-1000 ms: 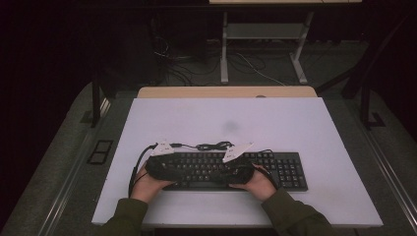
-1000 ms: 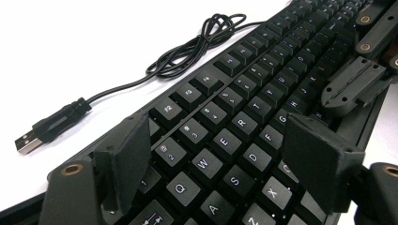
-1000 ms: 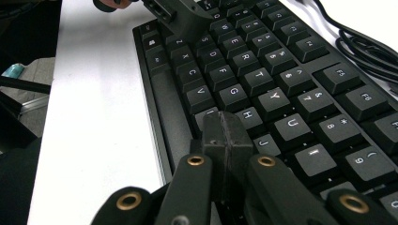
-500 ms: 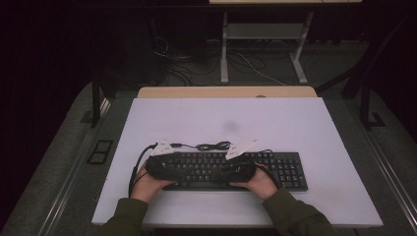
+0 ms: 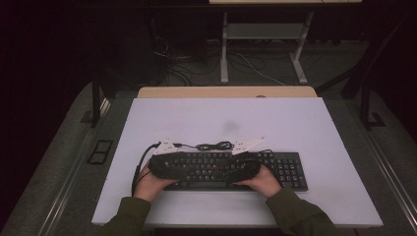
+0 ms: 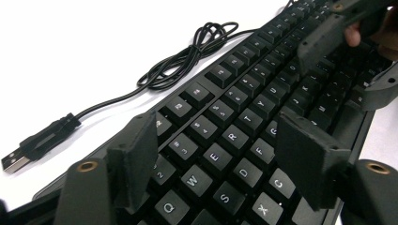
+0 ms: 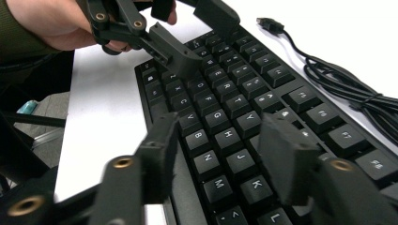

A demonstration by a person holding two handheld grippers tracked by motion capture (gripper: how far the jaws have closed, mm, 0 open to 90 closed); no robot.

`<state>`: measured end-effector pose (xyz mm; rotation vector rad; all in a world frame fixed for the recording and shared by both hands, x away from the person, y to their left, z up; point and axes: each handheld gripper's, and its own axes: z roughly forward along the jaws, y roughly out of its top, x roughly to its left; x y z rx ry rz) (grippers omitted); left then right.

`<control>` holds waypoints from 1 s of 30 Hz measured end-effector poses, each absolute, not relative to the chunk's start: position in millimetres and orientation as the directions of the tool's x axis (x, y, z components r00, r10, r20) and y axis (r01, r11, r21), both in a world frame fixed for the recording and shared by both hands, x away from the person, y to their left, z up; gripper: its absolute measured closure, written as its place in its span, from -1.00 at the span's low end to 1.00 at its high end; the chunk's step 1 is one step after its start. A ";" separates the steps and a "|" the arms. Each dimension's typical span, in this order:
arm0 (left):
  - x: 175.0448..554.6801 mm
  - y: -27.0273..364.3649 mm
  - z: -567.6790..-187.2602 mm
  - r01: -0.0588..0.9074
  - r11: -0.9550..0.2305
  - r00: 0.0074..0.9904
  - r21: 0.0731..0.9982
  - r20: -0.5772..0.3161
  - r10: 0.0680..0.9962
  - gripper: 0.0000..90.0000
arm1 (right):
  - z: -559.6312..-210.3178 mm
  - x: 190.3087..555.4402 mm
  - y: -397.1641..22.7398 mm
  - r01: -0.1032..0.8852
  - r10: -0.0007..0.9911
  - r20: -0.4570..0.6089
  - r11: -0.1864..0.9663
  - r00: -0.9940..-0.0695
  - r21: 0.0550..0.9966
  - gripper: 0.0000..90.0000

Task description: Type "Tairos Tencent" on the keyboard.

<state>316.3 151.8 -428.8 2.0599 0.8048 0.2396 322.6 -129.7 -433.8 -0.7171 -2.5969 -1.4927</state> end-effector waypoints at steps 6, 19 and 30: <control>316.5 147.1 -428.1 0.455 -0.401 0.776 0.795 -0.133 0.616 -0.12 | -433.8 325.7 -136.8 0.423 0.379 0.274 0.396 -0.884 0.815 -0.28; 317.6 133.0 -425.1 0.437 -0.414 0.803 0.798 -0.139 0.580 0.55 | -434.4 330.9 -145.9 0.421 0.419 0.254 0.377 -0.872 0.825 -0.44; 321.1 121.8 -427.0 0.431 -0.435 0.820 0.791 -0.142 0.554 0.98 | -433.6 334.7 -152.7 0.426 0.438 0.254 0.359 -0.863 0.830 -0.51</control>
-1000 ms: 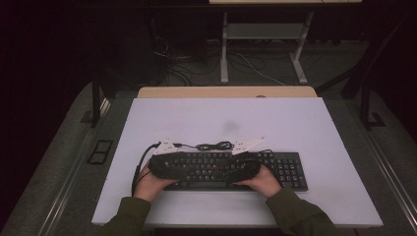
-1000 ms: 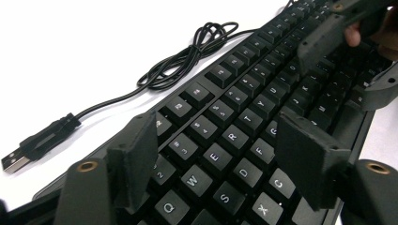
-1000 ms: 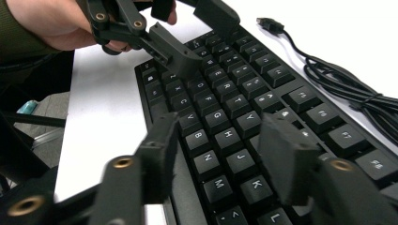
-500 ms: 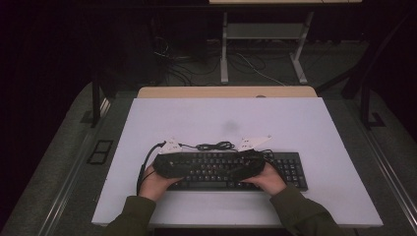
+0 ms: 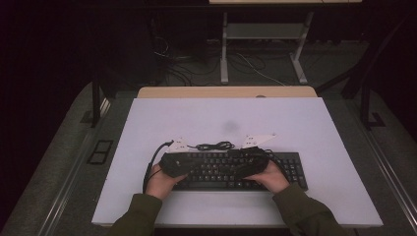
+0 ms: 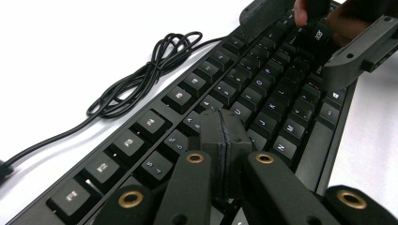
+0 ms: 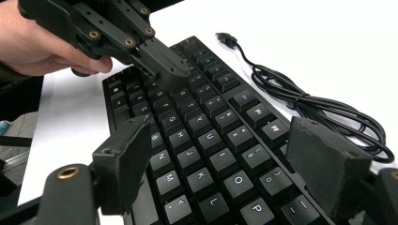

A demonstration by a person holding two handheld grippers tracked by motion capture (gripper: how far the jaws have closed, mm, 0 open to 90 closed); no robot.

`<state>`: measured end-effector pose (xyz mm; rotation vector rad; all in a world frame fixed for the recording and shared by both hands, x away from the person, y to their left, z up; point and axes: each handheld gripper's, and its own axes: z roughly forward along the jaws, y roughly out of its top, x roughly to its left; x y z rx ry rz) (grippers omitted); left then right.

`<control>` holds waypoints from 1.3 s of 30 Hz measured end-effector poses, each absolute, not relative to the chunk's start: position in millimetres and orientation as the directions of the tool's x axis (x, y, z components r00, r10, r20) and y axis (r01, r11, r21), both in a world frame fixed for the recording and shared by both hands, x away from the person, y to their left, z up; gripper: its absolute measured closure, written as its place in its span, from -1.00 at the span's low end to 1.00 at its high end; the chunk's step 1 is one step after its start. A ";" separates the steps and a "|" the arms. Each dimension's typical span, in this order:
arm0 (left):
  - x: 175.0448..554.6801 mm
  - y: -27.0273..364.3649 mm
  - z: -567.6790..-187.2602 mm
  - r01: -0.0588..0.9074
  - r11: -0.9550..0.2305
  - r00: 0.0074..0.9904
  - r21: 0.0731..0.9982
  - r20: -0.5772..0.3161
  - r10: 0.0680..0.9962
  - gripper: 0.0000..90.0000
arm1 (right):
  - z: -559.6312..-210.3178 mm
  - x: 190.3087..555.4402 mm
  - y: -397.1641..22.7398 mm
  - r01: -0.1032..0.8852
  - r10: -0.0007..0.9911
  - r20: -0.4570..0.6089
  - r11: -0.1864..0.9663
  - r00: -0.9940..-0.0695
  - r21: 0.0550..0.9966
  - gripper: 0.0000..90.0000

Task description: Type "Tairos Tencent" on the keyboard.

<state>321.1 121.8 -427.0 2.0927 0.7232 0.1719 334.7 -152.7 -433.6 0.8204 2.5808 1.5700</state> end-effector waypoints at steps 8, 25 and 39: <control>323.9 115.7 -431.5 0.427 -0.473 0.828 0.771 -0.122 0.548 0.98 | -433.8 335.3 -153.3 0.429 0.444 0.254 0.355 -0.859 0.830 -0.51; 325.0 111.5 -436.1 0.430 -0.488 0.827 0.760 -0.115 0.551 0.98 | -434.0 335.3 -153.2 0.429 0.451 0.252 0.350 -0.856 0.833 -0.51; 324.5 112.4 -435.2 0.428 -0.489 0.829 0.760 -0.115 0.547 0.98 | -433.4 335.8 -154.4 0.427 0.452 0.250 0.346 -0.856 0.835 -0.51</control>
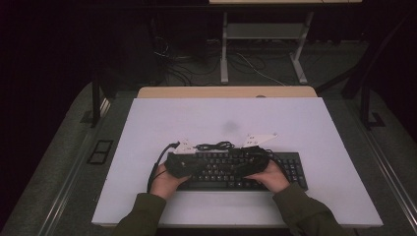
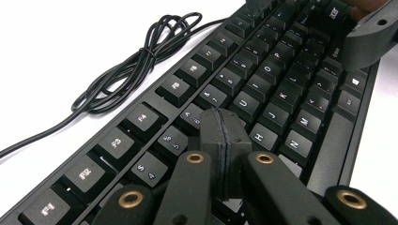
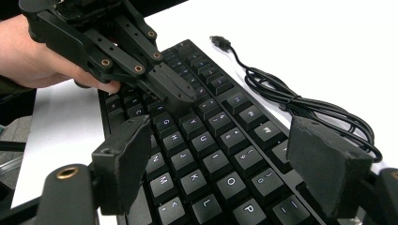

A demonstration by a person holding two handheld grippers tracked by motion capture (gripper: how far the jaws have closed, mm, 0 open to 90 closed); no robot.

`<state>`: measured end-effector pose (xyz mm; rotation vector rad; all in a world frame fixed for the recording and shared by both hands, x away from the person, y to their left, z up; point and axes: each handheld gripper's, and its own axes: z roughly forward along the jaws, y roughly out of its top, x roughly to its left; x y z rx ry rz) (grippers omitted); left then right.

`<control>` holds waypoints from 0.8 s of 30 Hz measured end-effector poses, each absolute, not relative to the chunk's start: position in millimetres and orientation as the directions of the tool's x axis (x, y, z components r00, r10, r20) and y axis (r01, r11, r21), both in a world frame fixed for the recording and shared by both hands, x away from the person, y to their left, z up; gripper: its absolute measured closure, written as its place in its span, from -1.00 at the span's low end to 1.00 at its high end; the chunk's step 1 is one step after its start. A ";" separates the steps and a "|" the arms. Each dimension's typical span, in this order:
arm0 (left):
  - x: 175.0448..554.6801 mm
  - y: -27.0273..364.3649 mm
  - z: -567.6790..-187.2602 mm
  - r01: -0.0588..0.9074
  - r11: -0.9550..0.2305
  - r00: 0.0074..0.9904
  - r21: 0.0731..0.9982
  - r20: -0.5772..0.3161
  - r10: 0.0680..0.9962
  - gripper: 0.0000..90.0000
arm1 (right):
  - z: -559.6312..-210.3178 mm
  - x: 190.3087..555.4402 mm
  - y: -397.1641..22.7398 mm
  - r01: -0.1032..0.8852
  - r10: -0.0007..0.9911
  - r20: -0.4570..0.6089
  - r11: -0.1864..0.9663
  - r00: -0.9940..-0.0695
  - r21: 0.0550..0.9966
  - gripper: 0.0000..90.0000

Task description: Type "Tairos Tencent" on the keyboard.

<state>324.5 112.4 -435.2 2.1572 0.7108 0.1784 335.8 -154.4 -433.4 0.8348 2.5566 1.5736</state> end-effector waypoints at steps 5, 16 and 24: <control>324.0 112.6 -434.6 0.425 -0.495 0.831 0.758 -0.110 0.546 0.98 | -432.9 336.0 -155.1 0.425 0.453 0.247 0.348 -0.857 0.836 -0.51; 322.1 116.9 -430.5 0.433 -0.458 0.822 0.777 -0.132 0.554 0.86 | -433.1 336.4 -157.5 0.429 0.453 0.253 0.340 -0.855 0.837 -0.51; 317.1 122.6 -426.1 0.433 -0.432 0.818 0.792 -0.144 0.557 0.51 | -433.3 333.0 -167.2 0.435 0.445 0.266 0.338 -0.855 0.834 -0.53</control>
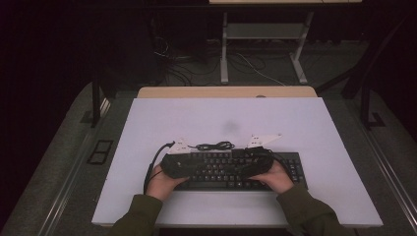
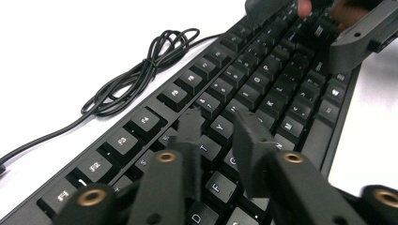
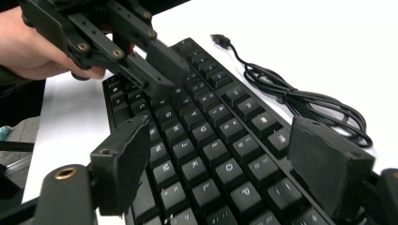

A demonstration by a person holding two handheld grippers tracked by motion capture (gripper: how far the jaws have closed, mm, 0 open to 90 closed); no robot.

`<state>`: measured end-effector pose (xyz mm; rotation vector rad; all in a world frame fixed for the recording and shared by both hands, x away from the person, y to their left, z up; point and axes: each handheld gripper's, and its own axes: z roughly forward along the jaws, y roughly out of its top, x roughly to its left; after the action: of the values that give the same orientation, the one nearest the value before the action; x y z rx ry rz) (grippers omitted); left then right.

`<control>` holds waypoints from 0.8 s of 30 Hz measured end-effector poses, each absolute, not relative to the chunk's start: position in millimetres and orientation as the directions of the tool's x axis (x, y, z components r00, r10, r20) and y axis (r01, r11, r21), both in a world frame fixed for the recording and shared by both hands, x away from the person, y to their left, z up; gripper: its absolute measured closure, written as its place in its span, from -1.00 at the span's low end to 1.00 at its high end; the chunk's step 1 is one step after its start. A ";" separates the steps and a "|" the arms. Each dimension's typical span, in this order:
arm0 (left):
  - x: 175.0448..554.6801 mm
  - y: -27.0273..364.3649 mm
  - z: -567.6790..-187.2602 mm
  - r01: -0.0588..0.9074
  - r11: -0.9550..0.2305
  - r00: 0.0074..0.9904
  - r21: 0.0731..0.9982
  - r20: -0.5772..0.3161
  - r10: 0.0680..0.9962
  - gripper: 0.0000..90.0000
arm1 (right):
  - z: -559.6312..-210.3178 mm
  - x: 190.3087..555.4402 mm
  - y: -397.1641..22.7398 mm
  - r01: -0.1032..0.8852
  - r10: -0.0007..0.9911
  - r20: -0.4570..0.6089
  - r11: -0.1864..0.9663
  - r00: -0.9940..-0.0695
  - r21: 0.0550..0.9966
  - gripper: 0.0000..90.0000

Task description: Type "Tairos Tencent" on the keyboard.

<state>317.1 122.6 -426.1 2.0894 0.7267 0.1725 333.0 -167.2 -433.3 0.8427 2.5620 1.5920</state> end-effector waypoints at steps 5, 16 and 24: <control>314.8 130.5 -423.6 0.431 -0.419 0.816 0.799 -0.147 0.560 0.23 | -430.4 328.9 -181.6 0.436 0.457 0.262 0.331 -0.850 0.837 -0.55; 303.6 152.8 -421.3 0.425 -0.382 0.803 0.821 -0.147 0.578 -0.35 | -426.6 318.5 -209.8 0.439 0.510 0.242 0.312 -0.825 0.843 -0.59; 292.3 166.7 -421.1 0.428 -0.370 0.788 0.825 -0.141 0.599 -0.54 | -428.2 306.2 -233.6 0.450 0.551 0.235 0.295 -0.801 0.843 -0.59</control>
<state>292.3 166.7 -421.1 2.0184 0.7660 0.2249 306.2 -233.6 -428.2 0.9487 2.4454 1.5398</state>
